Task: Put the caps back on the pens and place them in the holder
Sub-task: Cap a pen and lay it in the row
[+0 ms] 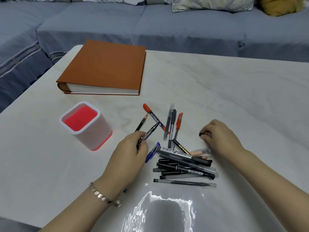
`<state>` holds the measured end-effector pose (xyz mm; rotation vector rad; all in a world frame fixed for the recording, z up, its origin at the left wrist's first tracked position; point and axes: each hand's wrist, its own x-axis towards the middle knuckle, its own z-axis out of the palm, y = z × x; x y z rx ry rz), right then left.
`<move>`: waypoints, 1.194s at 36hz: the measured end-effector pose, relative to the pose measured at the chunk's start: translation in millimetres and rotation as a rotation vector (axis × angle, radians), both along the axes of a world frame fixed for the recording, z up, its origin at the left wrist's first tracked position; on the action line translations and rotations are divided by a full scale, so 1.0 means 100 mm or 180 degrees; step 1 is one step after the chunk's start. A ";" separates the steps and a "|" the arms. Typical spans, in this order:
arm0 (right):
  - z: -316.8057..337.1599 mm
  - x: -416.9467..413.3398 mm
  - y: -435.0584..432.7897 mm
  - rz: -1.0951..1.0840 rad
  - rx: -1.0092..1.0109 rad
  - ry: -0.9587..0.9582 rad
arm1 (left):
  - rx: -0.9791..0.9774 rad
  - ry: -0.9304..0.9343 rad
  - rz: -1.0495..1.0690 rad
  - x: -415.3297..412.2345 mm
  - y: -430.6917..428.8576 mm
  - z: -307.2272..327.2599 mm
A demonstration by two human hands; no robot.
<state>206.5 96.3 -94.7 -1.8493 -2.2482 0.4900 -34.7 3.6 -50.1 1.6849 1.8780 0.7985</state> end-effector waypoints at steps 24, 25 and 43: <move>0.70 -0.21 -0.81 0.0099 -0.0023 0.3002 | 0.0290 -0.0342 -0.1006 0.18 -0.19 0.15; 0.70 -0.20 -0.82 0.0172 0.0034 0.2880 | 0.0305 -0.0322 -0.0995 0.18 -0.19 0.15; 0.67 -0.20 -0.79 0.1054 0.0381 0.1761 | 0.0774 0.0650 -0.1578 0.15 -0.17 0.16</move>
